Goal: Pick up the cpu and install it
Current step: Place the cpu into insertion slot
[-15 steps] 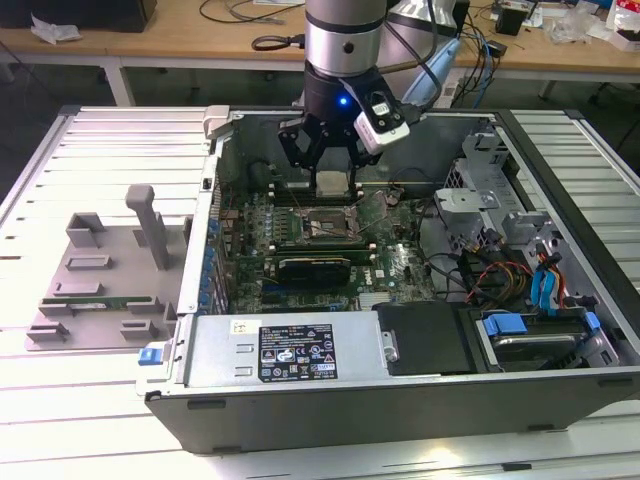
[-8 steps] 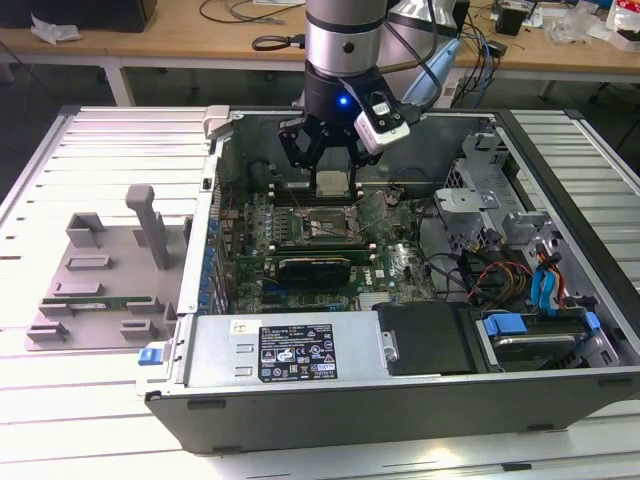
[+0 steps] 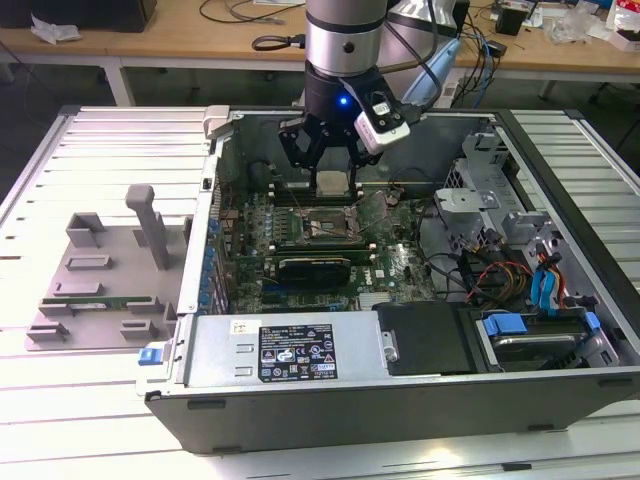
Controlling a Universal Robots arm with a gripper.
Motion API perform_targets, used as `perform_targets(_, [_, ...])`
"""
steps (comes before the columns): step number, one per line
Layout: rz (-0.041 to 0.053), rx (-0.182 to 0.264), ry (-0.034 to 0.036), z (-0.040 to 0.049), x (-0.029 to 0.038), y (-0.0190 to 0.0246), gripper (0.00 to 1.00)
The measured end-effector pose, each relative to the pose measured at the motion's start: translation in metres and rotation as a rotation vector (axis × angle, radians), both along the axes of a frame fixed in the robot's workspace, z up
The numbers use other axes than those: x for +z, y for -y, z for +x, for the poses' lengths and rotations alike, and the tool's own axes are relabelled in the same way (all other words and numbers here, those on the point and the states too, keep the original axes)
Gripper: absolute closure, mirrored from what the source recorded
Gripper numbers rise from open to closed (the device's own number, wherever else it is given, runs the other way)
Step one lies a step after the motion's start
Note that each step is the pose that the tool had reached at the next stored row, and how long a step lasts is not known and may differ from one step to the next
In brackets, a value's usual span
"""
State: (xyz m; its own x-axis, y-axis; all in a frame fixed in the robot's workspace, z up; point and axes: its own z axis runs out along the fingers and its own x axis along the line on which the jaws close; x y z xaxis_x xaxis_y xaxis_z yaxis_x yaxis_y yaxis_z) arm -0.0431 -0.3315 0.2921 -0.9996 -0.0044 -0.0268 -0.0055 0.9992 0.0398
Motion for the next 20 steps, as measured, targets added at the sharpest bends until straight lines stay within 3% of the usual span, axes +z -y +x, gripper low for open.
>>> perform_targets(1, [0.0000, -0.001, 0.0000, 0.0000, 0.0000, 0.0000, 0.45])
perform_targets(3, [0.0000, -0.044, 0.0000, 0.0000, -0.0001, 0.0000, 0.45])
perform_targets(4, [0.0000, -0.078, 0.0000, 0.0000, -0.0003, 0.0000, 0.45])
perform_targets(7, [-0.0001, -0.236, 0.0000, 0.0000, -0.0009, 0.0000, 0.45])
perform_targets(9, [-0.0001, -0.276, 0.0000, 0.0000, -0.0011, 0.0000, 0.45])
perform_targets(13, [-0.0001, -0.397, 0.0000, 0.0000, -0.0019, 0.0000, 0.45])
perform_targets(14, [0.0000, -0.449, 0.0000, 0.0000, -0.0022, 0.0000, 0.45])
perform_targets(16, [-0.0001, -0.498, 0.0000, 0.0000, -0.0024, 0.0000, 0.45])
perform_targets(18, [-0.0001, -0.605, 0.0000, 0.0000, -0.0028, 0.0000, 0.45])
perform_targets(20, [0.0000, -0.639, 0.0000, 0.0000, -0.0030, 0.0000, 0.45])
